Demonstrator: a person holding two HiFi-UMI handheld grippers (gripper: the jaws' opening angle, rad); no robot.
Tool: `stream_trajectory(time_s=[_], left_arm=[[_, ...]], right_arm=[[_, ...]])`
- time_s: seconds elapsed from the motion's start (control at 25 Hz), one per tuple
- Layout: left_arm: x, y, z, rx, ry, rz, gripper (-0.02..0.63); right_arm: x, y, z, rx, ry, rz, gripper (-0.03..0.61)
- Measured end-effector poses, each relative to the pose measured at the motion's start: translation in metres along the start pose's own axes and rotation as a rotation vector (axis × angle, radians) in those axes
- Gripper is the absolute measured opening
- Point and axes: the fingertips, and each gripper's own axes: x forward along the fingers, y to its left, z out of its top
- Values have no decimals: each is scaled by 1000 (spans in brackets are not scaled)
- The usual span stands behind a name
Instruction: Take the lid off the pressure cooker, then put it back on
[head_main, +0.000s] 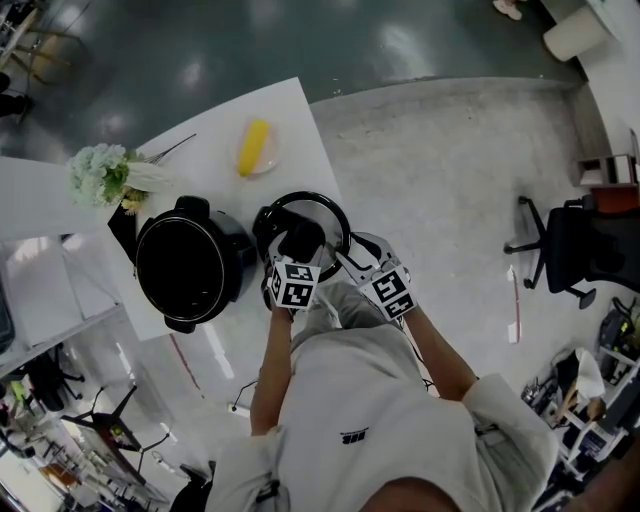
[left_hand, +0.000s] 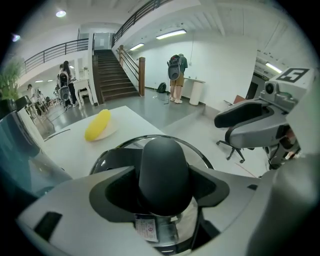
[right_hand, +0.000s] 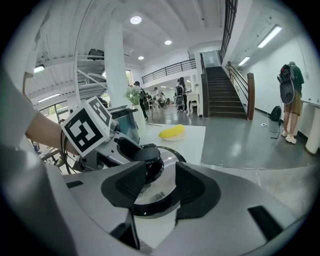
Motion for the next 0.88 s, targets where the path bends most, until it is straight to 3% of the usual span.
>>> stream_trajectory(time_s=[0.12, 0.24, 0.88], left_arm=[[0, -1, 1, 9, 10, -2, 341], [0, -2, 2, 9, 26, -11, 290], [-5, -7, 7, -18, 13, -32, 287]], right_arm=[[1, -2, 0, 1, 3, 2, 186], [2, -1, 0, 0, 2, 6, 186], [-2, -6, 9, -23, -31, 7, 186]])
